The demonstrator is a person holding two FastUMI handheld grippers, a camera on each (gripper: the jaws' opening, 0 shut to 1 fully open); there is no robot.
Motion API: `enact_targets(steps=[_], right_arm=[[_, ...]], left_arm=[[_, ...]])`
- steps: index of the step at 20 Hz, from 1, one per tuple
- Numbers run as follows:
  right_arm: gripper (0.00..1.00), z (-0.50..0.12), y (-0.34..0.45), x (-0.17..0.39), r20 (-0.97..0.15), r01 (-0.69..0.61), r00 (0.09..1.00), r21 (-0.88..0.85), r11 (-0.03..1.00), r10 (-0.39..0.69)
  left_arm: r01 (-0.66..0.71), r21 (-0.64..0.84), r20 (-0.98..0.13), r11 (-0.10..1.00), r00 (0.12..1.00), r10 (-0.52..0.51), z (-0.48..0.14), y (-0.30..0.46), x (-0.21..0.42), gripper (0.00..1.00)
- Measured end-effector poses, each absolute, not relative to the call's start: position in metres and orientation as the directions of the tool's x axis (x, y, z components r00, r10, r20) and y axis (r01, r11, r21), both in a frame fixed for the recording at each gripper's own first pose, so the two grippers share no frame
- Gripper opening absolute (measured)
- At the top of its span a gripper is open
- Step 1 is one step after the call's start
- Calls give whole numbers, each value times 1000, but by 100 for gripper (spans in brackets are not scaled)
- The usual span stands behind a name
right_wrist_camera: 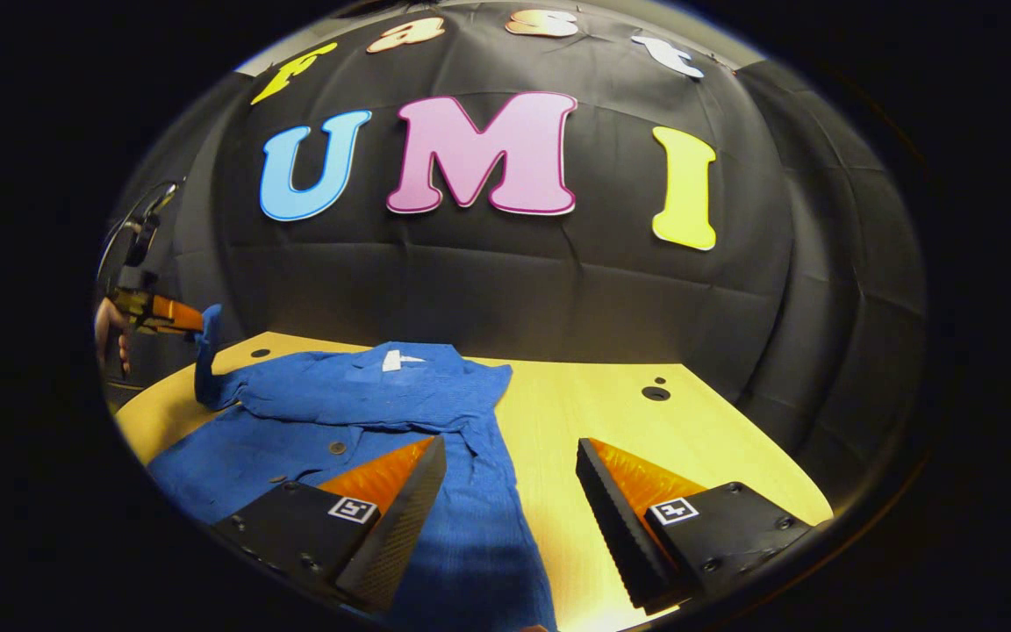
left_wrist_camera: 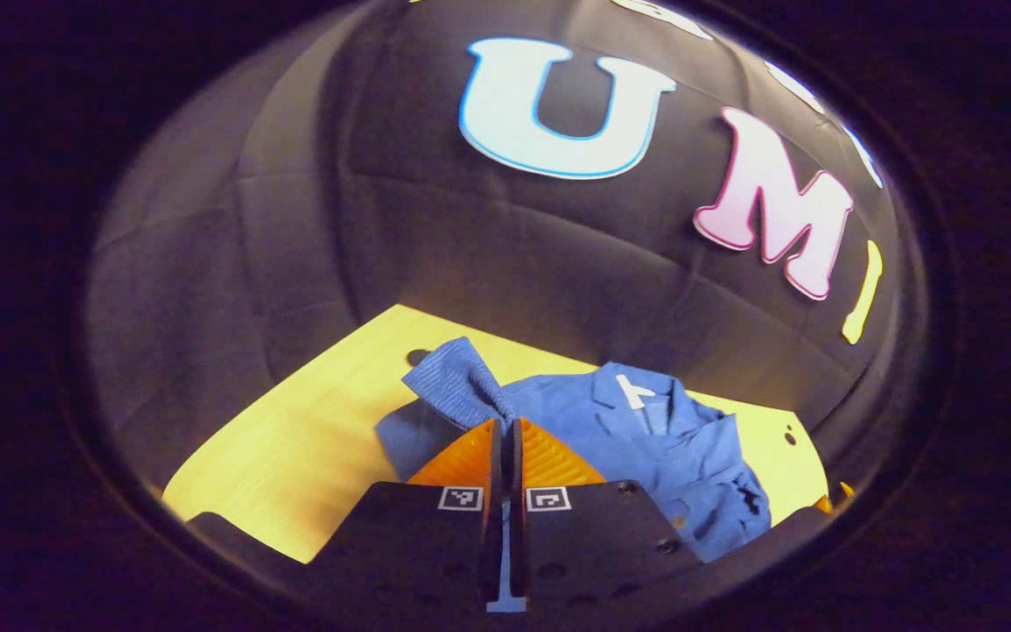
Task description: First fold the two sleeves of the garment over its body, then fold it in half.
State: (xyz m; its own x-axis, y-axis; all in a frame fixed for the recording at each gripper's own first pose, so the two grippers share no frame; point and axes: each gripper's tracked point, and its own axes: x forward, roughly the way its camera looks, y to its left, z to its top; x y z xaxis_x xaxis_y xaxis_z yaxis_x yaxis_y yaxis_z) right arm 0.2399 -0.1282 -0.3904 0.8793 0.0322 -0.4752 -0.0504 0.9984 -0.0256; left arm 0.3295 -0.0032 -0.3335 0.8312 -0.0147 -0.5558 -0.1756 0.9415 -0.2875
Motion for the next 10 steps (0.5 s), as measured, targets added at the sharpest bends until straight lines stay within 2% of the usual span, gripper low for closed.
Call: enact_targets(steps=[3,6,10], right_arm=[[96,-396,-149,239,-488,-9,873,-29,1000,-6],[96,-405,-171,238,-508,27,860,-36,999,-42],[96,-414,-198,231,-534,81,841,-33,996,-86]], left_arm=[[-15,-374,-491,927,851,-185,-314,-103,369,1],[131,-455,-453,881,818,-356,-313,-211,391,1],[213,-498,-456,841,760,-463,-331,-301,397,3]])
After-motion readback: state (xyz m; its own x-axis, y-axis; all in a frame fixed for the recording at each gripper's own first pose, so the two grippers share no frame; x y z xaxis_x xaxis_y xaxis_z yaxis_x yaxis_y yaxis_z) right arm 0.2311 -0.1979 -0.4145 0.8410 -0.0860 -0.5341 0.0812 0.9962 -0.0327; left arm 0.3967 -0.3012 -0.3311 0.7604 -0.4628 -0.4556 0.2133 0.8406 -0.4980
